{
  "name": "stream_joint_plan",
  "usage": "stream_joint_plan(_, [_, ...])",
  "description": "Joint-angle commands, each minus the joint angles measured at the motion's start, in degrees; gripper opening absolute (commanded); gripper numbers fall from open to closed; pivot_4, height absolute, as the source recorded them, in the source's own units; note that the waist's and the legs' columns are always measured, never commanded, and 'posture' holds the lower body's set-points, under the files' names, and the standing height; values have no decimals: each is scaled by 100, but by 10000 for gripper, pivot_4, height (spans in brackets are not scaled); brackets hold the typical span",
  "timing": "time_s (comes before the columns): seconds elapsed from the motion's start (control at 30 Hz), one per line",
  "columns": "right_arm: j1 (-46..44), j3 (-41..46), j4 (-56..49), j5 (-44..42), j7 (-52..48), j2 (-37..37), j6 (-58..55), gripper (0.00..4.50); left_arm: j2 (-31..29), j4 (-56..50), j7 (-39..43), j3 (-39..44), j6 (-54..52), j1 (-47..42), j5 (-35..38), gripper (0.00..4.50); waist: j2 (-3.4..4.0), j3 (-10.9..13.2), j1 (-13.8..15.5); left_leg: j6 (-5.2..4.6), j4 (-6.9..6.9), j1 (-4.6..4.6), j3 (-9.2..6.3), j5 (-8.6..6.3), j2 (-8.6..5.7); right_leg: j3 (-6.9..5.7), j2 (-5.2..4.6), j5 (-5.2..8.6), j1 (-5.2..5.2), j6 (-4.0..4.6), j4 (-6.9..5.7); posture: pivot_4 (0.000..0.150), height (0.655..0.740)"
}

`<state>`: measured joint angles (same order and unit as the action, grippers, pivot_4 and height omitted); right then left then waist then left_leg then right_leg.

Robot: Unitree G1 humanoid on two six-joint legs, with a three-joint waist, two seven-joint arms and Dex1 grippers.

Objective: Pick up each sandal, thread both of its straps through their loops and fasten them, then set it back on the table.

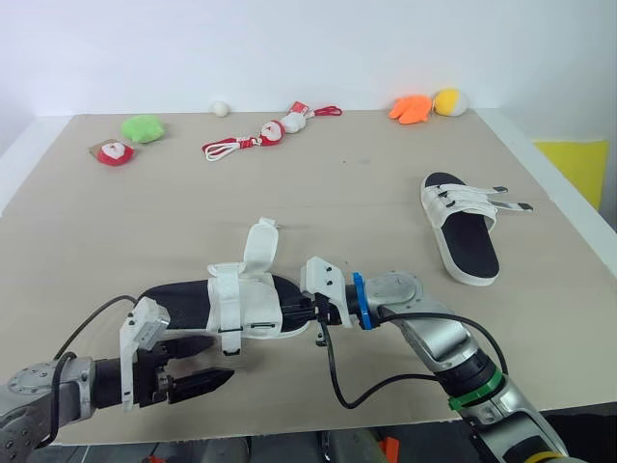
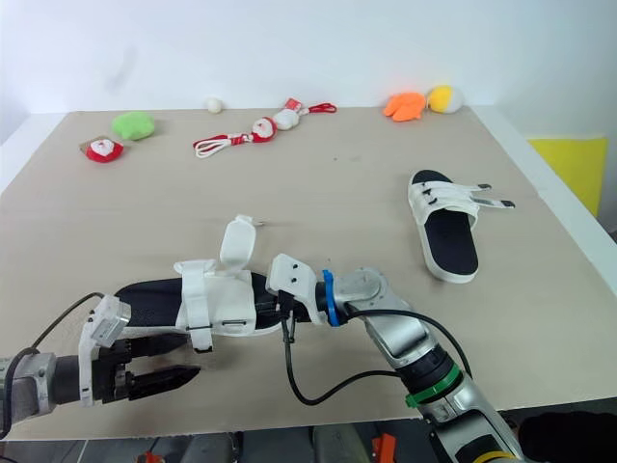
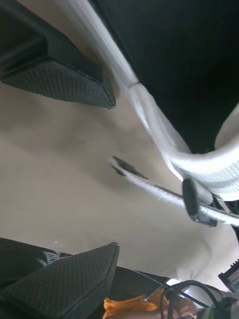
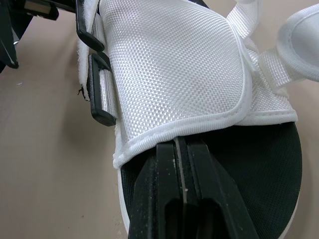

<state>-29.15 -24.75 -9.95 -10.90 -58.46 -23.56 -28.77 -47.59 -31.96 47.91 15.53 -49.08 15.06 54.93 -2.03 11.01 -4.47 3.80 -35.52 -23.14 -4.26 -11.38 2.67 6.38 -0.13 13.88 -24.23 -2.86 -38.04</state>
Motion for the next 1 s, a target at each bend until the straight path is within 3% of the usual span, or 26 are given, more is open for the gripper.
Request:
stream_joint_plan(0.03, [-44,4,-103,-28,-16,11,50,0,133,-23,-38,-211,-17,-258,64,44506,-2,-1,0,0,-1,0,0,0,0,0,1,-2,0,-3,0,1500,7400])
stream_joint_plan(0.13, [-48,10,-102,-25,-14,8,47,0,186,-36,-60,-307,-72,-359,92,44506,-2,-1,-1,0,-1,0,0,0,1,0,2,-5,0,-8,0,1500,7400])
stream_joint_plan(0.27, [-52,28,-96,-26,-4,4,38,0,180,-55,-26,-299,-179,-368,210,33544,-2,-1,-1,0,-1,0,0,0,1,0,2,-6,0,-10,0,1500,7400])
stream_joint_plan(0.43, [-42,32,-120,-35,13,6,10,0,71,-105,87,-233,-253,-265,266,7980,-2,-1,-1,0,-1,0,0,0,1,1,2,-5,0,-8,0,1500,7400])
stream_joint_plan(0.5, [-43,32,-121,-38,17,9,5,0,23,-178,117,-205,-278,-202,292,1302,-2,-1,-1,0,-1,0,0,0,1,1,2,-4,0,-7,0,1500,7400])
stream_joint_plan(0.73, [-24,33,-137,-49,24,12,-7,0,-319,-726,326,-246,-380,290,435,1302,-2,-1,-2,0,-1,0,1,0,3,1,1,-2,-1,-3,0,1500,7400])
stream_joint_plan(1.0, [-24,27,-116,-57,24,26,1,0,-764,-1108,623,-589,-117,962,-194,1302,-2,-1,-2,0,-1,2,4,0,3,2,1,-1,-2,-2,0,1500,7400])
